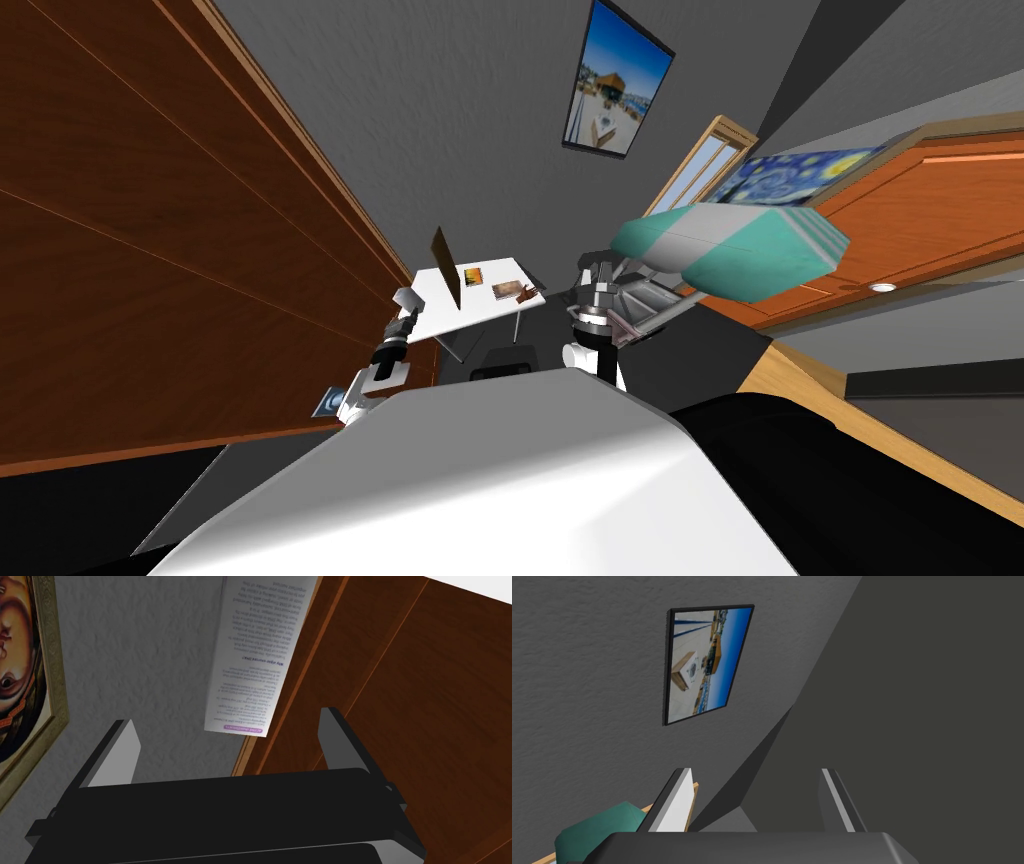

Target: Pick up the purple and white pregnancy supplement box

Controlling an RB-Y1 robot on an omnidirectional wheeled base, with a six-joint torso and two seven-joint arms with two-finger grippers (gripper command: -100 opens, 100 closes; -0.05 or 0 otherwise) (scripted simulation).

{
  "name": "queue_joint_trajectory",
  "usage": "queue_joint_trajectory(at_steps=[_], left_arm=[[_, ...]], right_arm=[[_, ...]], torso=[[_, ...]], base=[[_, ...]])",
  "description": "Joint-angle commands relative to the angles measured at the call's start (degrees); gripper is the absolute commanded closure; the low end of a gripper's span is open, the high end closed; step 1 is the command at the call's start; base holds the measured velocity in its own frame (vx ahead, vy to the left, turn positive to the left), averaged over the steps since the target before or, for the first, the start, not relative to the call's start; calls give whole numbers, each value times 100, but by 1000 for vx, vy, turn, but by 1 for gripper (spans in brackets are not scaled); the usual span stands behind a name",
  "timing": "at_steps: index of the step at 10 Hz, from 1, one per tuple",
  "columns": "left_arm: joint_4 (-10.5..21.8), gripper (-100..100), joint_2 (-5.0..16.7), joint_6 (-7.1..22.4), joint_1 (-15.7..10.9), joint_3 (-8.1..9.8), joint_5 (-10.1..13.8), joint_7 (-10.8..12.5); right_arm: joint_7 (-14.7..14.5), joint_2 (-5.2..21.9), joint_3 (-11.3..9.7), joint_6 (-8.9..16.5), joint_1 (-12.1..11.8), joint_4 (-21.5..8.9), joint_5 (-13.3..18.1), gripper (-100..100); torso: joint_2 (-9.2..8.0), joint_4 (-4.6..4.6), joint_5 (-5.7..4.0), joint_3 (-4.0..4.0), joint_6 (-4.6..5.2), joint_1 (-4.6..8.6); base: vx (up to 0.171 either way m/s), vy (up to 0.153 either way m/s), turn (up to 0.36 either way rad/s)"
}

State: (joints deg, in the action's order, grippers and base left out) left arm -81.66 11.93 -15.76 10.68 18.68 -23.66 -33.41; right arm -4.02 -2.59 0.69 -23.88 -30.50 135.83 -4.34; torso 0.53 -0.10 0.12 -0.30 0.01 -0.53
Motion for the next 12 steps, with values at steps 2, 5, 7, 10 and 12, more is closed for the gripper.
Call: queue_joint_trajectory(at_steps=[2, 5, 7, 10, 12], left_arm=[[76, -100, 85, -33, -188, 94, -288, -100], [391, -100, 280, -225, -332, 256, -268, -5], [503, -100, 280, -225, -332, 256, -268, -5], [1051, -100, 648, -579, -654, 593, -354, 129], [1298, -100, 648, -579, -654, 593, -354, 129]], right_arm=[[0, 0, 0, 0, 0, 0, 0, 0], [0, -1, -1, 0, 1, 0, 0, 0], [0, -2, -2, 0, 2, 0, 0, 0], [0, -2, -2, 0, 2, 0, 0, 0], [0, -2, -2, 0, 2, 0, 0, 0]], torso=[[0, 0, -2, 0, 0, 10], [-36, 7, -7, 20, -1, 35], [-53, 11, -11, 30, 0, 54], [-54, 11, -13, 31, -1, 59], [-56, 12, -12, 32, -1, 56]], base=[[111, 60, -24], [13, 1, -44], [-19, -38, -19], [-21, -57, -88], [-17, -32, -24]])
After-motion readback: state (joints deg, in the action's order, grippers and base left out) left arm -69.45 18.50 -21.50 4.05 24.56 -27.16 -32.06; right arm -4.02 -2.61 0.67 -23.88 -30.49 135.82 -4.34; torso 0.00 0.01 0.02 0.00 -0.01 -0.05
